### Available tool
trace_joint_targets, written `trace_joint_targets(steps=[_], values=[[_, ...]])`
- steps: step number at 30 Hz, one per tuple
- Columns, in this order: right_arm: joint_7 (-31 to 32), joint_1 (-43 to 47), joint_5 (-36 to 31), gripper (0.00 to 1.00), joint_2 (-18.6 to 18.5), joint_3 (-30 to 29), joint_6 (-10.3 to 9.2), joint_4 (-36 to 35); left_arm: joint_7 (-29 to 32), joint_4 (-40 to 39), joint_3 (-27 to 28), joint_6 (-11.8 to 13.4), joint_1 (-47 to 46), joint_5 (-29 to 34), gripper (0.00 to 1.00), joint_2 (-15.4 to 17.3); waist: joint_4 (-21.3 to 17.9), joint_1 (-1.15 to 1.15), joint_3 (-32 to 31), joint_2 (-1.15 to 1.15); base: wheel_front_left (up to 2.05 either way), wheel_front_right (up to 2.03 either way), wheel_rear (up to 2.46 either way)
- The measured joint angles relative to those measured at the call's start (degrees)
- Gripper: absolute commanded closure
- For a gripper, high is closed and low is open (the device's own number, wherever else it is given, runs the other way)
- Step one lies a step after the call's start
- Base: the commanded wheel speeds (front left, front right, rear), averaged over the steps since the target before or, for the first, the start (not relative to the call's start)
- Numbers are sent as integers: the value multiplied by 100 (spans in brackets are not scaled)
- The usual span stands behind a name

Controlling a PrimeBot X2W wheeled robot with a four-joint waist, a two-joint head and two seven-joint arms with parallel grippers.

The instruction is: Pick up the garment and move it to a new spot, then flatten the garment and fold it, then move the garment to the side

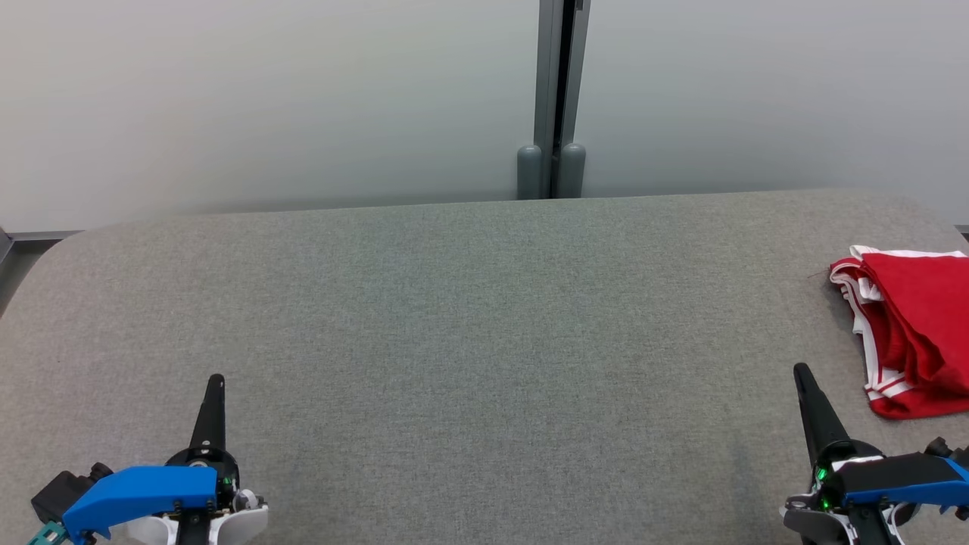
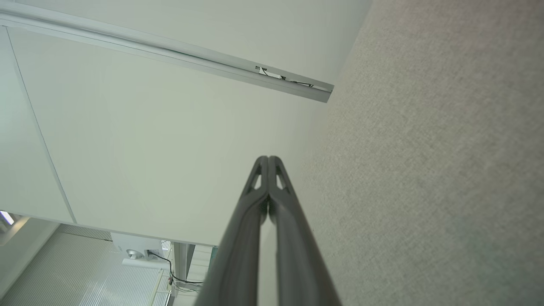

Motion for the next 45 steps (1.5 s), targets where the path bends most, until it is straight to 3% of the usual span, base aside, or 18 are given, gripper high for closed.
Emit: trace_joint_targets(steps=[34, 45], values=[[226, -130, 1499, 100, -9, -20, 0, -21, 355, -211, 191, -10, -128, -1270, 100, -46, 51, 0, 13, 0, 0, 0, 0], [226, -142, 1534, 100, -10, -20, 0, -21, 359, -216, 194, -10, -137, -1301, 100, -47, 52, 0, 13, 0, 0, 0, 0]])
